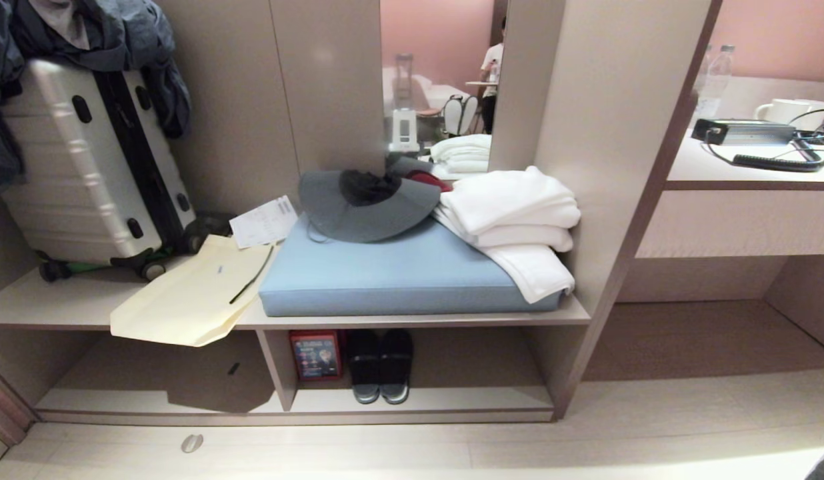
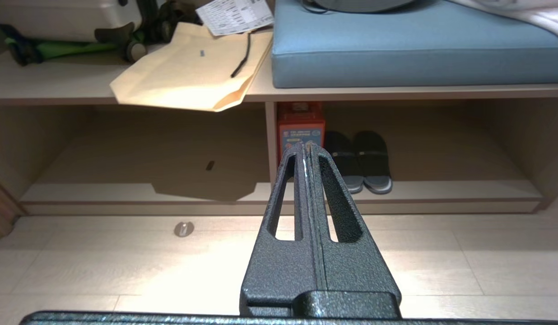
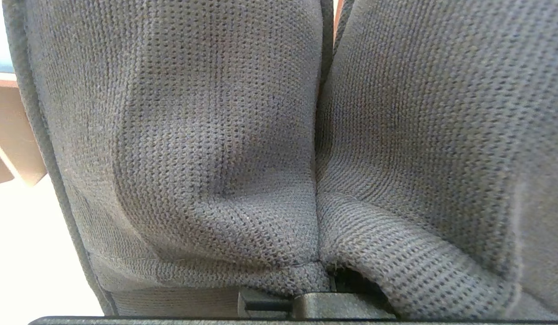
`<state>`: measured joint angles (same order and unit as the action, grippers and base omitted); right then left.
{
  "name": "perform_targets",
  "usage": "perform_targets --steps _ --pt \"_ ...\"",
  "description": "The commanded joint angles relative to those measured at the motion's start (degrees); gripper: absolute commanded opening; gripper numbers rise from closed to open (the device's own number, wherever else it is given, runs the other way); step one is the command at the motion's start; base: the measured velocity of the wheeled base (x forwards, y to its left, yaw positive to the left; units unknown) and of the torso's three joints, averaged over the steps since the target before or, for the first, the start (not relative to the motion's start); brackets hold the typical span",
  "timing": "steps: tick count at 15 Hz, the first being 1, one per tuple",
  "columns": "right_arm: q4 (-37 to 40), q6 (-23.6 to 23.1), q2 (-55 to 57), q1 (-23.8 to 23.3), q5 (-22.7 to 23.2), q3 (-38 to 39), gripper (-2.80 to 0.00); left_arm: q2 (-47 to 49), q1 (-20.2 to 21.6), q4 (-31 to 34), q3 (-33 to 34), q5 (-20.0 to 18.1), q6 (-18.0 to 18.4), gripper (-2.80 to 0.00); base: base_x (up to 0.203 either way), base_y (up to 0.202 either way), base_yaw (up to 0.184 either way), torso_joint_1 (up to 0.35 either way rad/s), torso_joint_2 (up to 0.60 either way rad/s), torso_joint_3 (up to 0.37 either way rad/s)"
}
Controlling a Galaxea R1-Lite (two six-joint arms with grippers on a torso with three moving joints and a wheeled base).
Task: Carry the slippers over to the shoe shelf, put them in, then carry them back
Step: Place the slippers into the shoe cabinet
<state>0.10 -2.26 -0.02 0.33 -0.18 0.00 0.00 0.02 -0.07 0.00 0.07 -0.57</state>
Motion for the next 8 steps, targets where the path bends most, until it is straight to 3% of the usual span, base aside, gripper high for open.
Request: perform_targets --steps 1,5,8 --pt "0.0 0.0 0.0 0.0 0.0 0.0 -2.80 -0.1 0.1 0.0 0.1 0.0 0.0 -2.80 0.000 0.000 0.000 0.000 0.00 0.000" --pt "0.0 0.0 0.0 0.0 0.0 0.0 -2.80 -0.1 0.1 0.0 0.1 0.0 0.1 -2.80 -0.140 0.000 0.002 0.002 0.00 0.000" --pt "0.0 0.0 0.0 0.0 0.0 0.0 -2.80 0.0 0.1 0.0 0.0 0.0 0.0 -2.80 0.000 0.000 0.000 0.000 0.00 0.000"
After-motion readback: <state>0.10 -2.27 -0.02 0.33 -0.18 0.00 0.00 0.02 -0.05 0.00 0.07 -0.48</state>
